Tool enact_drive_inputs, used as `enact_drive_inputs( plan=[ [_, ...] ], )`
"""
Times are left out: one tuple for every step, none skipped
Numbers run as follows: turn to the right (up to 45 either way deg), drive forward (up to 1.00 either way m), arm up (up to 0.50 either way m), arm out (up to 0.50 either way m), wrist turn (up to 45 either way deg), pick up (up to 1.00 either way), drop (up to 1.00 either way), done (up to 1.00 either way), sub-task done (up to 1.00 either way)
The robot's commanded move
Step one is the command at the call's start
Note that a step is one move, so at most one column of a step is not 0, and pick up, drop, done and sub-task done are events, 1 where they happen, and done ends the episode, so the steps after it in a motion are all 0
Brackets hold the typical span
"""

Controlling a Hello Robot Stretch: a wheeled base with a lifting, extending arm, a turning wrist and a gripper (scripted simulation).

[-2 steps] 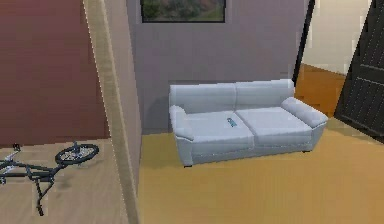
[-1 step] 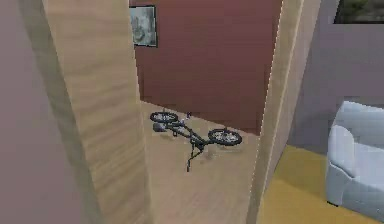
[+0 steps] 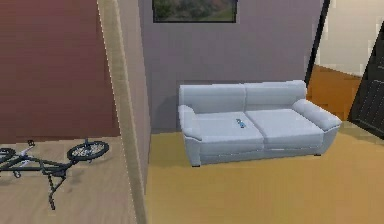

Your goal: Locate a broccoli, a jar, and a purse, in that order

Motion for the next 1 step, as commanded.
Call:
enact_drive_inputs(
  plan=[
    [-45.0,0.00,0.00,0.00,0.0,0.00,0.00,0.00,0.00]
  ],
)
